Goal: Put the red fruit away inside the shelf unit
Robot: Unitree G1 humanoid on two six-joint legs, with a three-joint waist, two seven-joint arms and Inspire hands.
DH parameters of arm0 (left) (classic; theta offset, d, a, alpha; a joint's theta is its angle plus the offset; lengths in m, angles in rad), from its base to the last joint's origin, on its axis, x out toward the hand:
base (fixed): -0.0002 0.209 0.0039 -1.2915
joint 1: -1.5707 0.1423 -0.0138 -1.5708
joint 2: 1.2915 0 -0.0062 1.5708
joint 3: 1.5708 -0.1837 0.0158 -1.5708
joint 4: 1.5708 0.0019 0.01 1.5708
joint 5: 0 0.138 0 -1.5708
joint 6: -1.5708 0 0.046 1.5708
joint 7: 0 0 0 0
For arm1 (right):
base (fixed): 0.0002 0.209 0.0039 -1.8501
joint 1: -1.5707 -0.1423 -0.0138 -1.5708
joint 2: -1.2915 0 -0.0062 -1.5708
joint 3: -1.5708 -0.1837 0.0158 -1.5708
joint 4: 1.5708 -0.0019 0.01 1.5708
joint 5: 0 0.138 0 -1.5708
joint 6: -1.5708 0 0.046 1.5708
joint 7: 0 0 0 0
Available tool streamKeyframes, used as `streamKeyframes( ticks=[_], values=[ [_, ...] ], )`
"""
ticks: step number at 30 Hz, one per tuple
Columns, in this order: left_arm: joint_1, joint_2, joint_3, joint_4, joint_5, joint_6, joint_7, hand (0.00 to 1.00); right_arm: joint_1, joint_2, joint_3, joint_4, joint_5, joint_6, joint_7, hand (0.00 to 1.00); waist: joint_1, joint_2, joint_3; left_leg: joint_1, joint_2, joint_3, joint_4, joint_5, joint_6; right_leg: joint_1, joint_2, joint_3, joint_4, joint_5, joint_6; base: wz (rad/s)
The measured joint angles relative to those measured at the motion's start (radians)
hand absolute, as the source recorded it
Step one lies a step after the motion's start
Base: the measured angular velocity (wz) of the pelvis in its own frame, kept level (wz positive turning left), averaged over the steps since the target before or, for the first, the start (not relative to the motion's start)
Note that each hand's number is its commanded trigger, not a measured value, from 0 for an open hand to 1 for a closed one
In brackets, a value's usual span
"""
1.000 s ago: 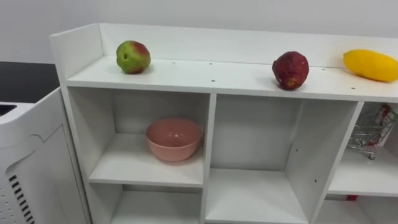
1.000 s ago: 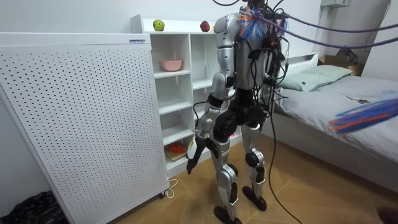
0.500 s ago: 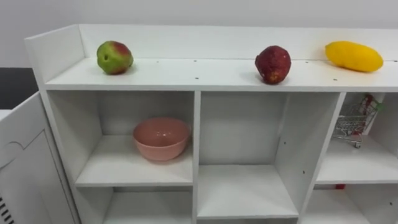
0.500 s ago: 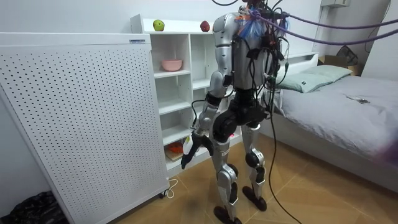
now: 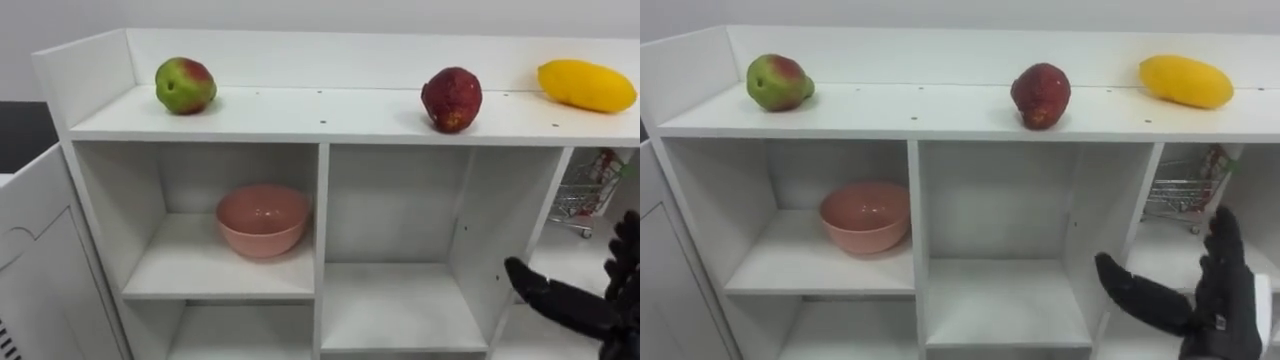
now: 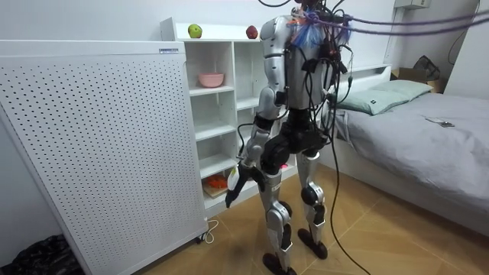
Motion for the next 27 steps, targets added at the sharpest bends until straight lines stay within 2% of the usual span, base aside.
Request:
streamKeyframes(
  ticks=[5, 8, 10, 12, 16, 20, 23, 27],
  values=[
    [0.004, -0.001, 0.0, 0.0, 0.002, 0.002, -0.006, 0.0, -0.034, -0.016, 0.003, -0.071, -0.002, -0.023, 0.0, 0.0, 0.021, -0.006, -0.002, -0.003, 0.0, -0.009, 0.002, 0.0, 0.0, 0.0, 0.0, -0.003, 0.001, 0.0, 0.0, 0.01],
    [0.003, -0.002, 0.0, 0.002, 0.001, 0.001, -0.01, 0.0, -0.076, -0.021, 0.011, -0.071, -0.002, -0.023, 0.0, 0.0, 0.025, -0.013, 0.0012, -0.006, 0.0, -0.009, 0.003, 0.003, 0.001, -0.004, 0.0, -0.004, 0.007, 0.0, 0.0, 0.0],
    [-0.004, -0.001, 0.001, 0.002, 0.007, 0.0, -0.024, 0.0, -0.13, -0.046, 0.011, -0.07, -0.001, -0.024, 0.001, 0.0, 0.028, -0.02, 0.0046, -0.016, 0.0, -0.007, 0.008, 0.004, 0.002, -0.01, -0.001, -0.004, 0.014, 0.0, 0.0, 0.0],
    [-0.007, -0.001, 0.001, 0.0, 0.008, 0.0, -0.028, 0.0, -0.178, -0.057, 0.009, -0.069, -0.001, -0.027, 0.0, 0.0, 0.028, -0.026, 0.004, -0.022, 0.0, -0.007, 0.011, 0.003, 0.002, -0.013, -0.001, -0.004, 0.014, 0.0, 0.0, 0.0],
    [-0.015, 0.0, 0.0, -0.001, 0.009, 0.0, -0.024, 0.0, -0.244, -0.098, 0.009, -0.014, 0.005, -0.038, -0.002, 0.0, 0.046, -0.036, 0.0024, -0.019, 0.0, -0.014, 0.013, 0.003, 0.002, -0.008, -0.001, -0.011, 0.016, 0.0, -0.001, 0.05],
    [-0.025, 0.001, 0.0, -0.001, 0.007, 0.0, -0.022, 0.0, -0.298, -0.099, 0.011, 0.051, 0.015, -0.037, 0.0, 0.0, 0.053, -0.034, 0.0045, -0.021, 0.0, -0.024, 0.014, 0.003, 0.002, -0.007, -0.001, -0.018, 0.017, 0.0, -0.001, 0.06],
    [-0.031, 0.002, 0.0, 0.0, 0.008, 0.002, -0.024, 0.0, -0.347, -0.114, 0.011, 0.098, 0.051, -0.034, -0.002, 0.0, 0.057, -0.032, 0.0068, -0.025, 0.0, -0.029, 0.015, 0.004, 0.002, -0.009, -0.001, -0.029, 0.016, 0.0, -0.001, 0.05],
    [-0.036, 0.002, 0.0, -0.002, 0.009, 0.004, -0.028, 0.0, -0.402, -0.167, 0.013, 0.164, 0.111, -0.025, -0.008, 0.0, 0.068, -0.039, 0.0044, -0.037, 0.0, -0.044, 0.017, 0.004, 0.001, -0.012, -0.002, -0.051, 0.016, 0.0, -0.001, 0.12]
  ],
)
